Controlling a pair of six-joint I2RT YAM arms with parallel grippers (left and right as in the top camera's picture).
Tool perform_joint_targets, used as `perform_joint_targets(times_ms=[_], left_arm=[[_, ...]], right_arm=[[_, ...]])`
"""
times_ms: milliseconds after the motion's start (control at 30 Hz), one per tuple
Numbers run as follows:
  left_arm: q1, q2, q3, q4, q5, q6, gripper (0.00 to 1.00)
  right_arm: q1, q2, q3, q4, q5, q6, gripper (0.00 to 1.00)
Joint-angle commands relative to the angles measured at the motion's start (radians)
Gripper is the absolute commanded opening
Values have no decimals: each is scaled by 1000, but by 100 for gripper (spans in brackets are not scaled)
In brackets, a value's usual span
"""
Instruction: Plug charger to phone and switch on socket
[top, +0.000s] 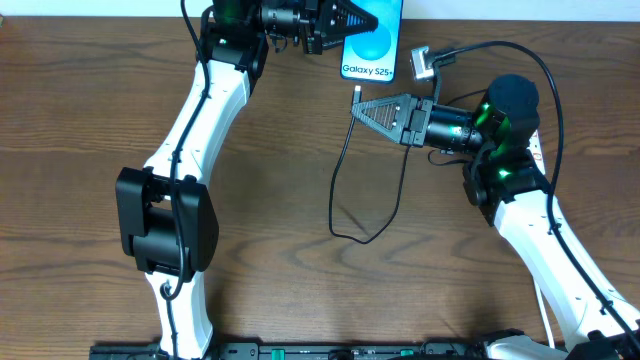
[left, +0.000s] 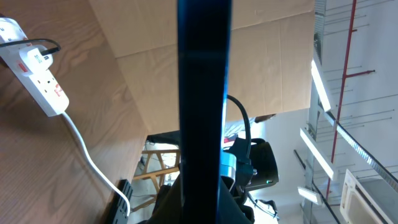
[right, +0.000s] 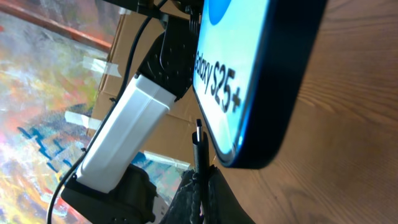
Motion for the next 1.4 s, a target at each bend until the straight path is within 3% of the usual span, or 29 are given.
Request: perform_joint_targets(times_ms=[0, 1367], left_arm=[[0, -42, 20, 13, 5, 24, 7], [2, -42, 20, 13, 24, 25, 7]], right_arm=[[-1, -3, 5, 2, -5, 6, 1], [-25, -3, 5, -12, 25, 3, 1]])
